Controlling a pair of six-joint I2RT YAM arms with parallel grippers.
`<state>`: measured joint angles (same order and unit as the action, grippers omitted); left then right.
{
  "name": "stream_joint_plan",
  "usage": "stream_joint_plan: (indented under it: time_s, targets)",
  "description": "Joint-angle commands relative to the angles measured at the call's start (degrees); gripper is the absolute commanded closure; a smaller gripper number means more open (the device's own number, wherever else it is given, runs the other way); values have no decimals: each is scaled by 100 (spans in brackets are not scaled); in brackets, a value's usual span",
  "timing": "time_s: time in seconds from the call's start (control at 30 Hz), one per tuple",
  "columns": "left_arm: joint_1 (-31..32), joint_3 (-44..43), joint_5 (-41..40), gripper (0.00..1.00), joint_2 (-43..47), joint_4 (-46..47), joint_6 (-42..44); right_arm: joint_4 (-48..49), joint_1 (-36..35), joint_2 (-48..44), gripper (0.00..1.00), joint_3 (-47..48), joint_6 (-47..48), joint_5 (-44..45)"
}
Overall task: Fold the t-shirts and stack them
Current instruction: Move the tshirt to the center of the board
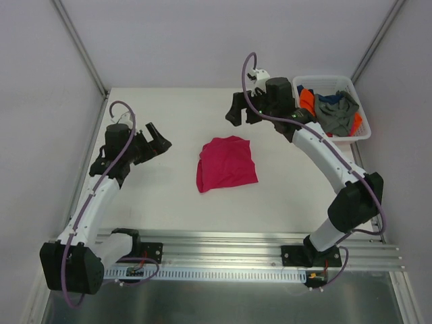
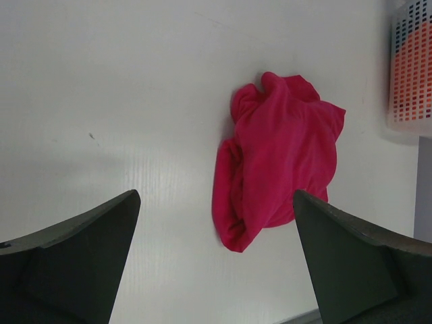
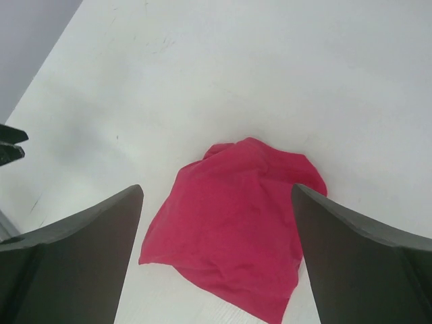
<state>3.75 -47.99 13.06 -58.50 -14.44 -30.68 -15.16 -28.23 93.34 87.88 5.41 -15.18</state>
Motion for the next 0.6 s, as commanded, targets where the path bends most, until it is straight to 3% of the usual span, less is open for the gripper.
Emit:
stream_joint_plan:
  time_s: [0.0, 0.27, 0.47, 0.57]
  targets:
    - [152, 53, -6, 1, -109, 55, -131, -566, 10, -27, 4, -60, -83, 724]
    - [1048, 35, 109, 1, -538, 441, -271, -611, 475, -203, 1, -464, -856, 1140]
    - [1470, -236, -198, 1, -1205, 749, -719, -568, 652, 104, 12, -754, -1147, 947]
    - [1629, -483, -321, 2, -1497, 767, -852, -506, 643, 719, 16, -589, -1253, 692]
